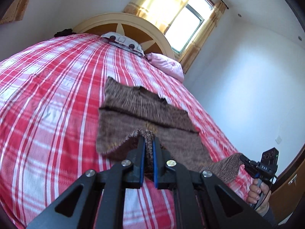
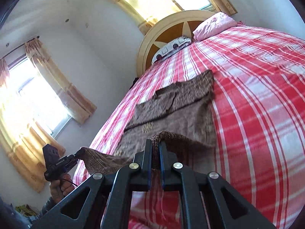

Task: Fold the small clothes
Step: 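Grasp the hem with both grippers and lift it toward the collar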

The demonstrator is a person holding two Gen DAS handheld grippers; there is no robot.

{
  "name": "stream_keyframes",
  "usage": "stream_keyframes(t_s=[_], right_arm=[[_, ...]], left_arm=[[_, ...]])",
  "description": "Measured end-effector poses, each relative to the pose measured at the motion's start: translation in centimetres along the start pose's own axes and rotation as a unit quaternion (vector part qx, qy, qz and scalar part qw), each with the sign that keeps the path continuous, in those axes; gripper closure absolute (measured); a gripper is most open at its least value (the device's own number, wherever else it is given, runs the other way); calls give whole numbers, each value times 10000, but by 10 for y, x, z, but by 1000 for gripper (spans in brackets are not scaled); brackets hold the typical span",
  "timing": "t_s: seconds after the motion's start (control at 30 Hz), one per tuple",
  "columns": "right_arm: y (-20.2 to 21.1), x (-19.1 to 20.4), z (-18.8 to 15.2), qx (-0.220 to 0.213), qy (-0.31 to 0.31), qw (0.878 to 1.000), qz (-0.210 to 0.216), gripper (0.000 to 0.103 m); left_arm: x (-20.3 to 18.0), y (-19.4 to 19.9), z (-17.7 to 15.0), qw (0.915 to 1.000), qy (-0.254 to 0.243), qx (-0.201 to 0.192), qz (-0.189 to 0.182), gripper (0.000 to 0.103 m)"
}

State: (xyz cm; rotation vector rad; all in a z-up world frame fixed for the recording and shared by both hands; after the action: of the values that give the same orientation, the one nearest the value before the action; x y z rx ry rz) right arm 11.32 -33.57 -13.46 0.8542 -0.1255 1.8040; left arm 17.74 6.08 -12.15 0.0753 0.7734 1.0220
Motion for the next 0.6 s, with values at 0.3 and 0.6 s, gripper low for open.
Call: stream_keyframes(t_s=[0.3,0.6], right_arm=[[-33,1,50,-71,45,10000,-30,97],[-78,-11,101,-104,19,9998,-186,97]], left_arm=[[3,-37,56,9998,68,-207,9,96],[12,-84,92,9997,106,-219,67,96]])
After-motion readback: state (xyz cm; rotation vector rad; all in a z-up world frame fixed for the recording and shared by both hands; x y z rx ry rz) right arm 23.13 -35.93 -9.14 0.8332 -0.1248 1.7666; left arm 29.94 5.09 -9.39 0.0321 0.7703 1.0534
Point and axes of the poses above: each gripper's, at about its wrist camera, not at the fingertips, and y roughly against the way its jaws point, x to its left, z to its top, the point moved 7 cm from there along -y, roughly the way its jaws point, and after that the axes turned 4 degrees about -x, right-handed, at the moved point
